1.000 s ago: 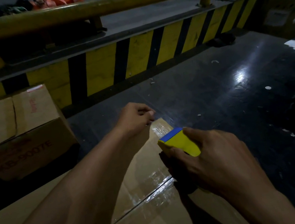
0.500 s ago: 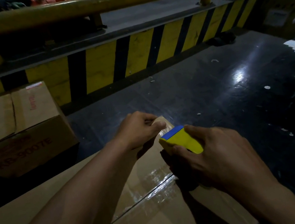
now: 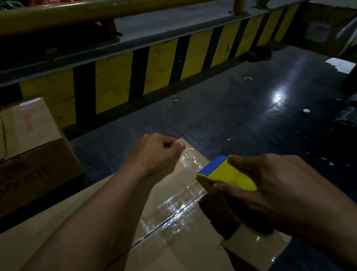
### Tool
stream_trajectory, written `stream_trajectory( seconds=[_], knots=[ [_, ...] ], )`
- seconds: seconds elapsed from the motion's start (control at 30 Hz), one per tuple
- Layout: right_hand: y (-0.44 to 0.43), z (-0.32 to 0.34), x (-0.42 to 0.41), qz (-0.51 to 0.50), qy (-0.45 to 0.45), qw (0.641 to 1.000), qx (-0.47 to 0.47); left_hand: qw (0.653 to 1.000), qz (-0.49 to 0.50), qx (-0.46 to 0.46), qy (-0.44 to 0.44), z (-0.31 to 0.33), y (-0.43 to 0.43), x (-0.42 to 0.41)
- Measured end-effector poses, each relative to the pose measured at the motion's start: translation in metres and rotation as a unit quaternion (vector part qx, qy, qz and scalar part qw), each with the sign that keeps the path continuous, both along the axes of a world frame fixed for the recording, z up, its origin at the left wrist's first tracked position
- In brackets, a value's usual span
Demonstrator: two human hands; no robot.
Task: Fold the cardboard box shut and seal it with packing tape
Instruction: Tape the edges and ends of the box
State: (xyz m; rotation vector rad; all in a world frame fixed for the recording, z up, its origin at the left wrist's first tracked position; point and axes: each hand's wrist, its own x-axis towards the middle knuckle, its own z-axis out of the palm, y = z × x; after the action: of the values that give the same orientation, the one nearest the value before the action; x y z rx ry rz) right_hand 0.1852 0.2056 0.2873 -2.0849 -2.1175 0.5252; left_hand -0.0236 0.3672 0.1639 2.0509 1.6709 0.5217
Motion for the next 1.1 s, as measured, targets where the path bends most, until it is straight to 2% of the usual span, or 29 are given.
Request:
stream_trajectory(
  seconds=[0.33,0.4,0.47,0.53,0.67,0.8,0.97,1.1],
  knots=[
    [-0.002,-0.017,-0.001,-0.014,-0.010,1.000,-0.001,0.998,0.014,-0.009,0.060,0.005,-0.003,0.009],
    [-0.002,-0.018,-0.001,-0.016,-0.013,1.000,0.002,0.994,0.033,0.055,0.085,0.007,-0.009,0.014],
    [-0.001,-0.020,-0.001,-0.014,-0.019,1.000,0.006,0.981,0.033,0.169,0.086,0.010,-0.021,0.021],
    [-0.001,-0.020,0.000,-0.010,-0.018,1.000,0.006,0.968,-0.023,0.241,0.071,0.007,-0.038,0.027],
    [0.000,-0.022,0.000,-0.005,-0.028,1.000,0.001,0.969,-0.160,0.179,0.050,-0.013,-0.057,0.025],
    [0.000,-0.019,-0.001,0.005,-0.031,0.999,-0.011,0.973,-0.177,0.130,0.071,-0.015,-0.057,0.020],
    [0.002,-0.005,0.008,0.012,-0.023,0.999,-0.039,0.971,-0.195,0.110,0.079,-0.007,-0.061,0.020],
    [-0.007,0.001,0.021,0.033,-0.052,0.998,-0.035,0.971,-0.198,0.099,0.092,-0.002,-0.065,0.024]
  ],
)
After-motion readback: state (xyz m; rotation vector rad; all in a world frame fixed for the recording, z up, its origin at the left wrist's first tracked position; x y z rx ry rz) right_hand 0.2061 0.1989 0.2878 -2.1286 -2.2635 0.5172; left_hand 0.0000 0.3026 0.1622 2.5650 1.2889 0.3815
